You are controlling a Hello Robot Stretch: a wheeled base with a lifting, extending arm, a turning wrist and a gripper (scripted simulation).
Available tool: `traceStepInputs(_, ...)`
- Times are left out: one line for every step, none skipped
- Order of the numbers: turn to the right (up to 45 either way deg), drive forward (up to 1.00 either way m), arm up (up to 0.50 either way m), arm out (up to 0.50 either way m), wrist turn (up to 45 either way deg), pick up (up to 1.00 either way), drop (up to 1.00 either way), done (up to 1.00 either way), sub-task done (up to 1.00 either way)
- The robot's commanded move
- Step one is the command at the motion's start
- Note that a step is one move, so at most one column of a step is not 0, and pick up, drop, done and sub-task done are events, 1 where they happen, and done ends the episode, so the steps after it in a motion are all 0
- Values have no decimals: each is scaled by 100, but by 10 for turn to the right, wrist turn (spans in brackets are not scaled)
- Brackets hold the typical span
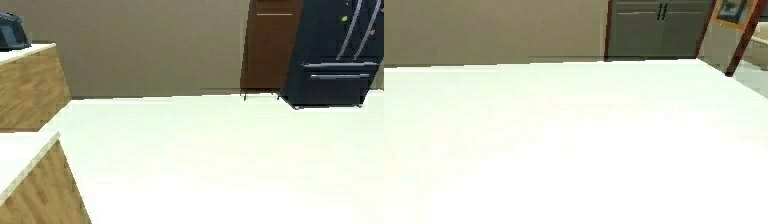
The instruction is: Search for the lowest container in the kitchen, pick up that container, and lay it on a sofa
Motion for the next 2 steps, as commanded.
traceStepInputs(0, 100, 0, 0, 0, 0, 0, 0, 0)
traceStepInputs(-150, 0, 0, 0, 0, 0, 0, 0, 0)
